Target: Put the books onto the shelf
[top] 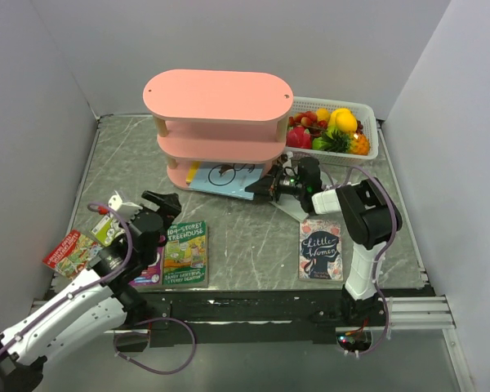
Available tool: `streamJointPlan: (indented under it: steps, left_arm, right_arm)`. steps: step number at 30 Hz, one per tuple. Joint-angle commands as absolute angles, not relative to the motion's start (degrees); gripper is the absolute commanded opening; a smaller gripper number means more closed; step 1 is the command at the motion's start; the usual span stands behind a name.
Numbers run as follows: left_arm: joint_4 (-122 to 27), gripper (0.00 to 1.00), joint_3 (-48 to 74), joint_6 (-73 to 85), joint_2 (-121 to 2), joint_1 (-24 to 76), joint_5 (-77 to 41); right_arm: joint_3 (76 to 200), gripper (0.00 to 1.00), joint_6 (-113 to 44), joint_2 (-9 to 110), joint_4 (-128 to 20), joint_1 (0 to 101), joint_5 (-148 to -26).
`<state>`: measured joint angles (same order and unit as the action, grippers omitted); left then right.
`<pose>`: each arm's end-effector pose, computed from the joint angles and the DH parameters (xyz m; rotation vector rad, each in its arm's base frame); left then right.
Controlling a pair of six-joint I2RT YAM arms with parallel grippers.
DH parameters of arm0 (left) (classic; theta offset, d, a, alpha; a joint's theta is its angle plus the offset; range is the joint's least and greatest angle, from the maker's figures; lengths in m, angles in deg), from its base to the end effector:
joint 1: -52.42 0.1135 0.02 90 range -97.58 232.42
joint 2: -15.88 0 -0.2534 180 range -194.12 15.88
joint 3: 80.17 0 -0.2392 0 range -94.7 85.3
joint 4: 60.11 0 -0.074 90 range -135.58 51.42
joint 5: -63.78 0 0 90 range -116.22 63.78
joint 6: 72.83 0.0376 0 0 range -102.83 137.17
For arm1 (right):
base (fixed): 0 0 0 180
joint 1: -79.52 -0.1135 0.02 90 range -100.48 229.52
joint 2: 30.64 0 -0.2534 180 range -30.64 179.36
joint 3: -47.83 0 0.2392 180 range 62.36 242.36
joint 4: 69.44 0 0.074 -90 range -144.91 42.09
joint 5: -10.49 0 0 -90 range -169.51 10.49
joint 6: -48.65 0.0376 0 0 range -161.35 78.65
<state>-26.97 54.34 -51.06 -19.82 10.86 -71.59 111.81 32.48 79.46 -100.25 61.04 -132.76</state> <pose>0.1241 -0.0743 0.2622 -0.9069 1.6563 -0.5417 0.3375 0.1446 0.1536 0.2612 2.2098 1.8654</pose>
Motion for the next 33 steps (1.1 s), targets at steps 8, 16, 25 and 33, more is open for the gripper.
streamJointPlan:
  steps: [8, 16, 25, 33]
  left_arm:
    - [-36.1, 0.7, 56.6, -49.7, -22.5, 10.9, -65.3]
    - [-39.2, 0.45, 57.5, -50.2, -25.1, 10.9, -62.5]
    - [-48.1, 0.19, 59.1, -49.1, -29.9, 10.8, -57.1]
    - [-52.7, 0.07, 59.2, -49.4, -35.8, 10.9, -54.2]
  right_arm:
    - [116.5, 0.38, 28.2, 79.8, -93.8, 61.0, -131.9]
    - [117.8, 0.51, 23.2, 78.5, -85.2, 61.1, -129.8]
    - [119.5, 0.52, 18.8, 77.2, -77.8, 61.0, -127.3]
    - [122.6, 0.61, 11.7, 73.4, -64.3, 61.0, -122.6]
